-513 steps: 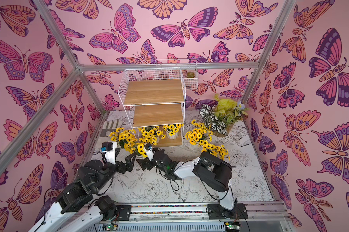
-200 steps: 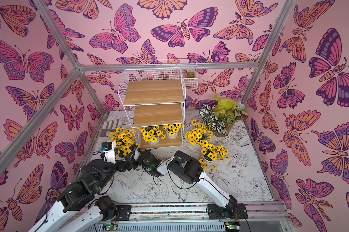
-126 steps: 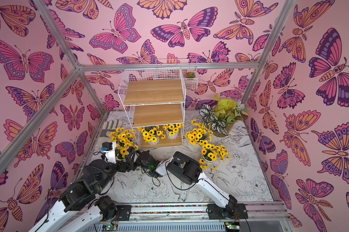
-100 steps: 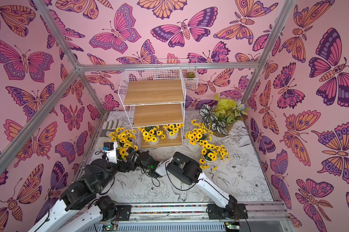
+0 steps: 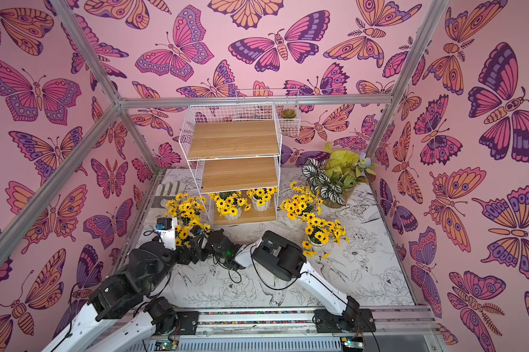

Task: Take the sunflower pots off the shelves
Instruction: Place the sunflower pot at the center of the board.

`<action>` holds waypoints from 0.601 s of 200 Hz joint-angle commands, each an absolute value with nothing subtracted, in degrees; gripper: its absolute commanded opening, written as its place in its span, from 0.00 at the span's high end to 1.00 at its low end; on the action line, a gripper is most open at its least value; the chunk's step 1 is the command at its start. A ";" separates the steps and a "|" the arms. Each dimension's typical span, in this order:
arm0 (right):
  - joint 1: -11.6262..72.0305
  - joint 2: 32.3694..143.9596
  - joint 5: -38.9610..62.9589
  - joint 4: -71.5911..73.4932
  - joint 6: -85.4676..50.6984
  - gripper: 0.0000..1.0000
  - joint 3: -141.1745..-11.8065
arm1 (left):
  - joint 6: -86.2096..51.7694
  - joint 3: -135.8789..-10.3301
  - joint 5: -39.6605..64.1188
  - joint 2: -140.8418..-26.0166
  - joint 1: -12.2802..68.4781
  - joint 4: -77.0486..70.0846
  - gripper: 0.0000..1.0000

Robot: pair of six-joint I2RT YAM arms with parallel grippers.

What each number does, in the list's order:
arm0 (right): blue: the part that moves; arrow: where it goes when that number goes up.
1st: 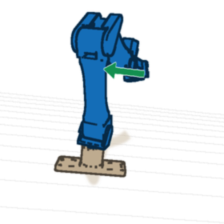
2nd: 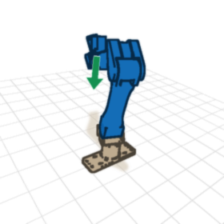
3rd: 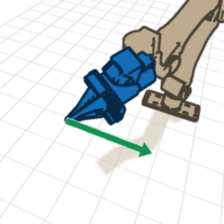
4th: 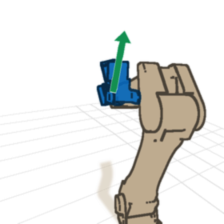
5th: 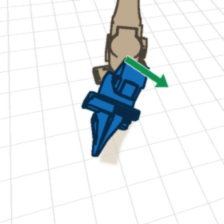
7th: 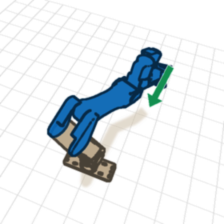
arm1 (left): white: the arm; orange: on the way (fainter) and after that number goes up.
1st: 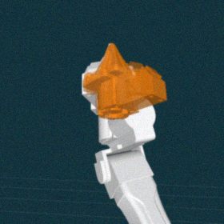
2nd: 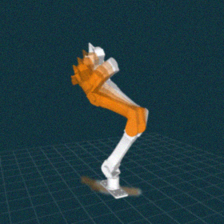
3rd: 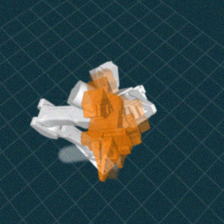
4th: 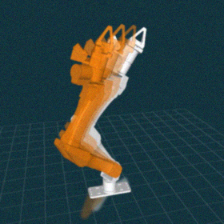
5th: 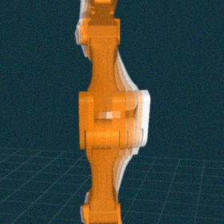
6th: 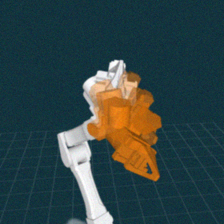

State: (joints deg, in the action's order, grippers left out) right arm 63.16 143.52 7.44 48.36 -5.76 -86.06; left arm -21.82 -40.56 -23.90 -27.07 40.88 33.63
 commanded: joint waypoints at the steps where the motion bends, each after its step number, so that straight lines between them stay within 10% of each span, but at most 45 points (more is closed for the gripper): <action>1: 63.57 145.98 6.17 36.28 -6.79 0.01 -83.14 | -22.86 -42.03 -25.25 -25.38 40.61 36.49 0.00; 120: 64.23 128.56 1.41 29.31 -5.61 0.01 -70.29 | -20.97 -43.70 -26.01 -25.17 40.61 34.62 0.00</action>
